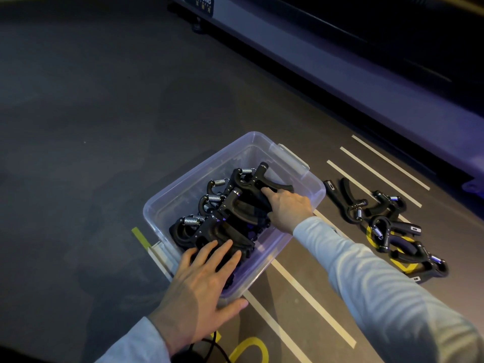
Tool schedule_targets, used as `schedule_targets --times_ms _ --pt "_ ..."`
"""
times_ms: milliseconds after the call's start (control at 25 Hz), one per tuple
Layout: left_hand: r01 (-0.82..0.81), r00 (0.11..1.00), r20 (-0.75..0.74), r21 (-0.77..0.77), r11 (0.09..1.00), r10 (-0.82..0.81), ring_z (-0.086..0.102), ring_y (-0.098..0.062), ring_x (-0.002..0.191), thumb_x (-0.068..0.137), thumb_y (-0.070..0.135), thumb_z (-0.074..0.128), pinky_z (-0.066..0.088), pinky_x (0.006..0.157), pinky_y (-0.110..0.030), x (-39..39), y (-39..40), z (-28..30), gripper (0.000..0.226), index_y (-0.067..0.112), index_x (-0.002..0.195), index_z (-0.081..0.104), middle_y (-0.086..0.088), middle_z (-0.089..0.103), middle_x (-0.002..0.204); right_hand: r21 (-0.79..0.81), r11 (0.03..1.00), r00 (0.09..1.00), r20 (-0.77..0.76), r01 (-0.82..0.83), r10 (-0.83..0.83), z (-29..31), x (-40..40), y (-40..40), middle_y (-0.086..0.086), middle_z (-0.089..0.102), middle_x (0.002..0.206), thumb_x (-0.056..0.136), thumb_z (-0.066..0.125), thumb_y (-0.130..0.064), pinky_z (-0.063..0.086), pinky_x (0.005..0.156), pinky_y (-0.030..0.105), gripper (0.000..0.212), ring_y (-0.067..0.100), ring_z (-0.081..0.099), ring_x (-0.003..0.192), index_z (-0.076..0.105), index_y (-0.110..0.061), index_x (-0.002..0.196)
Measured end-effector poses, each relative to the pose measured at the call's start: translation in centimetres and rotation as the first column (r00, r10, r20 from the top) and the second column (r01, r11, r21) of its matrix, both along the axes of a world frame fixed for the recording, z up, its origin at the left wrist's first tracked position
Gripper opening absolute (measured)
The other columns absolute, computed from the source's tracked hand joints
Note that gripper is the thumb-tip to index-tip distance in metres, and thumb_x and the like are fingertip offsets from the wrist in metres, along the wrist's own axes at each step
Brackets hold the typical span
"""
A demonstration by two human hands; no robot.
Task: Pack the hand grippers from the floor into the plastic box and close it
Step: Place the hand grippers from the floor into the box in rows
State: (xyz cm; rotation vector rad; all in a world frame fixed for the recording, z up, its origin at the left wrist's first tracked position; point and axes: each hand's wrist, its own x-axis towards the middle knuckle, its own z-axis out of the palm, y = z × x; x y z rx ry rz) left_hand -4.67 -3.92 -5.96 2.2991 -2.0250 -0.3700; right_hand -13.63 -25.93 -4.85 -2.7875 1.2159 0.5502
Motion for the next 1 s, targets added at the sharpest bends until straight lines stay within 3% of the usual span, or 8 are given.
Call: schedule_targets --times_ms 160,360,560,640,800,1000 --pt "0.005 1.0 -0.004 0.012 1.0 -0.005 0.06 -0.019 0.111 0.083 0.072 0.011 0.048 0.086 -0.043 -0.1 -0.2 0.4 0.078 0.026 0.125 0.057 0.003 0.057 0.129 0.088 0.995 0.994 0.1 0.045 -0.053 0.5 -0.5 -0.2 0.007 0.055 0.124 0.09 0.052 -0.032 0.045 0.078 0.037 0.045 0.031 0.057 0.11 0.041 -0.018 0.132" --pt "0.055 0.998 -0.003 -0.122 0.991 -0.056 0.058 -0.021 0.114 0.089 0.065 0.016 0.043 0.098 -0.045 -1.4 -2.6 2.4 0.067 0.025 0.129 0.052 0.003 0.057 0.13 -0.002 0.997 0.909 0.411 0.078 -0.071 2.7 -2.8 0.2 0.003 0.053 0.125 0.092 0.048 -0.03 0.046 0.077 0.037 0.038 0.027 0.053 0.115 0.045 -0.016 0.128" --pt "0.227 0.974 0.015 -0.175 0.958 -0.228 0.058 -0.023 0.112 0.076 0.052 0.055 0.047 0.09 -0.042 -3.0 -6.3 4.9 0.066 0.019 0.132 0.046 -0.001 0.058 0.129 -0.072 0.98 0.807 0.58 0.187 -0.112 3.7 -8.7 0.6 0.001 0.049 0.128 0.087 0.053 -0.019 0.047 0.083 0.036 0.049 0.023 0.051 0.118 0.043 -0.017 0.135" --pt "0.279 0.96 0.02 -0.138 0.95 -0.279 0.054 -0.025 0.117 0.072 0.048 0.067 0.045 0.094 -0.042 -3.6 -7.7 5.5 0.074 0.015 0.135 0.046 -0.005 0.053 0.133 -0.054 0.961 0.777 0.601 0.272 -0.186 2.9 -12.0 0.8 -0.001 0.049 0.128 0.085 0.053 -0.018 0.048 0.084 0.035 0.049 0.021 0.052 0.118 0.044 -0.019 0.133" --pt "0.354 0.934 -0.021 -0.099 0.93 -0.357 0.035 -0.026 0.133 0.084 0.043 0.06 0.036 0.106 -0.038 -6.1 -10.3 6.5 0.074 0.012 0.144 0.028 -0.01 0.032 0.148 0.027 0.863 0.677 0.609 0.504 -0.414 -0.2 -19.5 2.0 -0.003 0.051 0.126 0.086 0.053 -0.017 0.048 0.082 0.033 0.044 0.02 0.053 0.115 0.047 -0.021 0.129" --pt "0.535 0.838 -0.052 -0.125 0.836 -0.544 0.036 -0.021 0.133 0.087 0.042 0.056 0.039 0.104 -0.036 -11.1 -12.0 7.5 0.067 0.015 0.143 0.031 -0.006 0.031 0.149 0.084 0.709 0.592 0.488 0.7 -0.642 -3.9 -27.6 2.6 0.003 0.051 0.126 0.087 0.052 -0.015 0.048 0.085 0.036 0.044 0.025 0.053 0.116 0.046 -0.019 0.13"
